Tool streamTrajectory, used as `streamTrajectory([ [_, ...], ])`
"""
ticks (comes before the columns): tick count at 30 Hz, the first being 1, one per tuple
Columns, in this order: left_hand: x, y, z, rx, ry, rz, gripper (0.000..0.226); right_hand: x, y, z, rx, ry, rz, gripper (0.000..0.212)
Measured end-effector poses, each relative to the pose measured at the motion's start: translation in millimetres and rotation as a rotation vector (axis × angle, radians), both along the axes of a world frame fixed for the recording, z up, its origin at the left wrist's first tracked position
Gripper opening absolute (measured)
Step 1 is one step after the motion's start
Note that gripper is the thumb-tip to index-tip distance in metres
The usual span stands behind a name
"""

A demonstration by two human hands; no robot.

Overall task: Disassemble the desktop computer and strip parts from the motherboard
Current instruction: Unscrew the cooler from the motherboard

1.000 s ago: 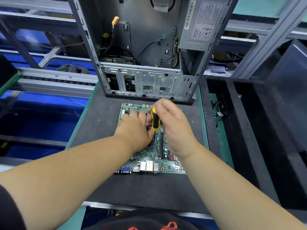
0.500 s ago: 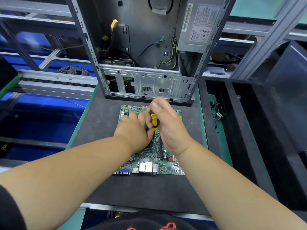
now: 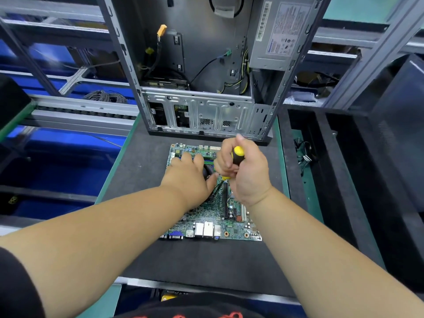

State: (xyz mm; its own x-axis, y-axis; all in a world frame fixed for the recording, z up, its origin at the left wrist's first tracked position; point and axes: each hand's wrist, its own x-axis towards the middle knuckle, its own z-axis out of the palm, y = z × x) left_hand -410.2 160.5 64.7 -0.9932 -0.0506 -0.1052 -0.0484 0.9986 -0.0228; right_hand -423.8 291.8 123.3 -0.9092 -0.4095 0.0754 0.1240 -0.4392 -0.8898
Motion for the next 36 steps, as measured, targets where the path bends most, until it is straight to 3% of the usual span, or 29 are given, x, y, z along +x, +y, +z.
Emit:
streamTrajectory([
  [4, 0, 0, 0, 0.017, 0.001, 0.006, 0.058, -2, 10, 0, 0.08, 0.049, 0.1, 0.032],
  [7, -1, 0, 0, 0.032, 0.004, 0.017, 0.058, 2, 19, 2, 0.142, -0.011, 0.008, 0.018],
  [14, -2, -2, 1, -0.003, -0.036, 0.022, 0.068, 28, 3, 2, 0.219, 0.001, -0.199, 0.009],
  [16, -2, -2, 5, -0.006, -0.061, 0.012, 0.072, 34, -3, 0, 0.2, 0.016, -0.24, 0.009],
  [22, 1, 0, 13, 0.061, -0.132, 0.01, 0.046, 41, -19, -7, 0.207, 0.08, -0.145, 0.018],
  [27, 0, -1, 5, 0.058, -0.063, 0.023, 0.055, 19, -17, -2, 0.101, -0.001, -0.237, 0.041],
  [29, 0, -1, 2, 0.07, -0.016, 0.023, 0.058, 7, -10, -1, 0.032, -0.027, -0.171, 0.047],
  [32, -2, -3, -3, 0.017, -0.016, -0.002, 0.061, 7, -3, -3, 0.041, 0.02, -0.047, 0.031],
  [36, -3, -3, -5, 0.015, -0.019, 0.002, 0.06, 16, 3, -6, 0.07, 0.031, -0.1, 0.021],
])
